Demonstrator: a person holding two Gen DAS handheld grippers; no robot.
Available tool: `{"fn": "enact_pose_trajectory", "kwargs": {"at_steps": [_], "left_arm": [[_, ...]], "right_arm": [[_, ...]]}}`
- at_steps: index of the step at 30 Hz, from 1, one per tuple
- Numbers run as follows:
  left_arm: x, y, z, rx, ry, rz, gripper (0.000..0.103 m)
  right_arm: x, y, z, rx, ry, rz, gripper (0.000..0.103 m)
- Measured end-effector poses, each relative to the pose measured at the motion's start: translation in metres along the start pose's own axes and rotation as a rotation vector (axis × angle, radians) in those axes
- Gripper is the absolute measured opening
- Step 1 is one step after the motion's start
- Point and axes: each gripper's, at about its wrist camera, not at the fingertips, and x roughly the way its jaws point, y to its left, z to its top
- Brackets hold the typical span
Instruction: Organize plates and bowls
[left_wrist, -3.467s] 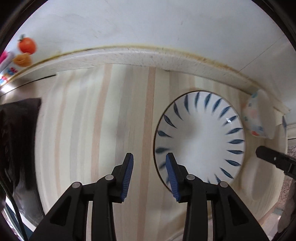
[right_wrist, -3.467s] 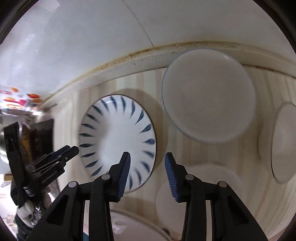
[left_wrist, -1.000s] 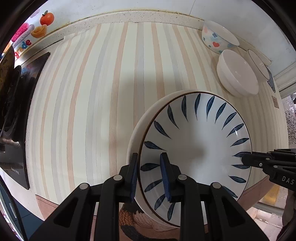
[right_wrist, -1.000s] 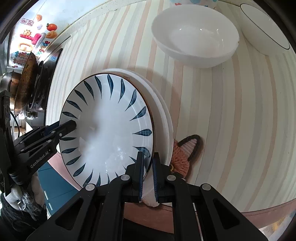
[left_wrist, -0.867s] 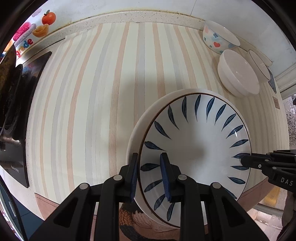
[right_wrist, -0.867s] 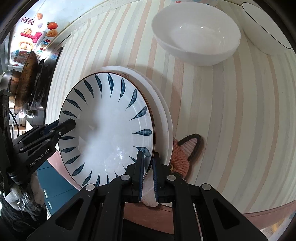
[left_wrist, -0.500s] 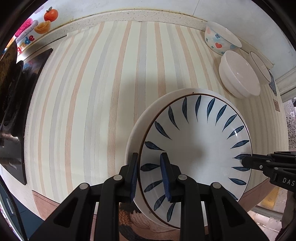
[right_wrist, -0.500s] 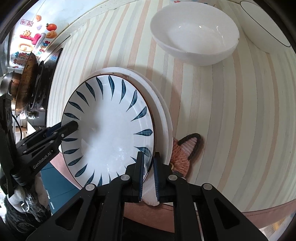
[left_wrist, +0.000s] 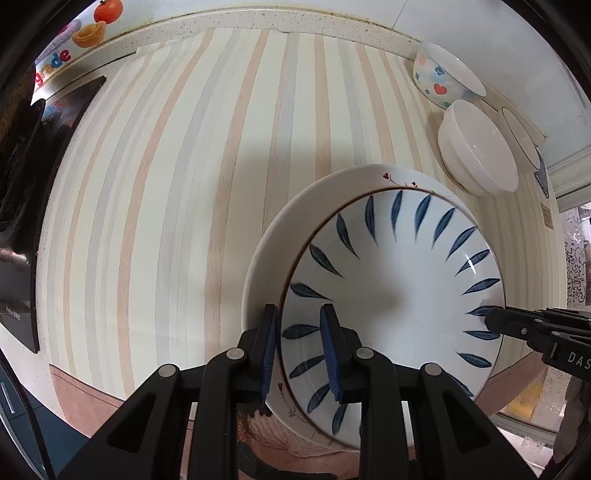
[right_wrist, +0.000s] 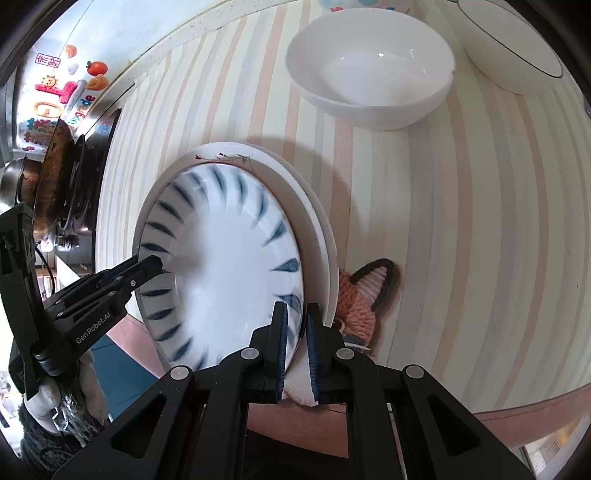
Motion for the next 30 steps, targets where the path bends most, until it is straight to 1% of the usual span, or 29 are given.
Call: {"fn": "enact_pose_trajectory", "kwargs": {"at_steps": [6, 10, 13, 16, 19, 20, 21, 22, 23, 25, 27, 30], "left_arm": [[-0.014, 0.005, 0.002, 0.0, -0.026, -0.007, 0.021], [-0.044, 0.002, -0.006, 0.012, -0.084, -0.009, 0.021], [-0.078, -0.006, -0.018, 0.02, -0.125, -0.008, 0.021], [-0.116, -0.012, -0.037, 0.028, -0.157, -0.005, 0.021], [-0.147, -0.018, -0.054, 0.043, -0.185, -0.02, 0.021], [-0.152, -0.018, -0.057, 0.052, -0.191, -0.029, 0.021], [-0.16, -0.02, -0.061, 0.06, -0.2, -0.032, 0.021], [-0.169, -0.021, -0.068, 0.067, -0.212, -0.019, 0.021], [-0.176, -0.023, -0.073, 0.078, -0.223, -0.015, 0.021], [-0.187, -0.027, -0.082, 0.095, -0.24, -0.011, 0.022], [-0.197, -0.029, -0.093, 0.11, -0.248, -0.015, 0.029], [-0.209, -0.029, -0.107, 0.126, -0.255, -0.026, 0.03]], "right_arm": [[-0.013, 0.005, -0.005, 0.015, -0.044, -0.023, 0.013], [-0.037, 0.017, -0.019, 0.023, -0.101, -0.057, 0.013], [-0.064, 0.034, -0.039, 0.011, -0.166, -0.089, 0.013], [-0.094, 0.052, -0.066, 0.002, -0.226, -0.098, 0.013], [-0.123, 0.069, -0.095, -0.01, -0.285, -0.093, 0.013], [-0.132, 0.073, -0.103, -0.011, -0.303, -0.093, 0.014], [-0.141, 0.078, -0.113, -0.011, -0.322, -0.092, 0.017], [-0.149, 0.082, -0.122, -0.011, -0.339, -0.093, 0.022], [-0.157, 0.087, -0.133, -0.01, -0.359, -0.095, 0.025], [-0.17, 0.094, -0.149, -0.01, -0.382, -0.093, 0.036], [-0.179, 0.103, -0.166, -0.009, -0.395, -0.101, 0.039], [-0.189, 0.112, -0.187, -0.012, -0.406, -0.109, 0.047]]}}
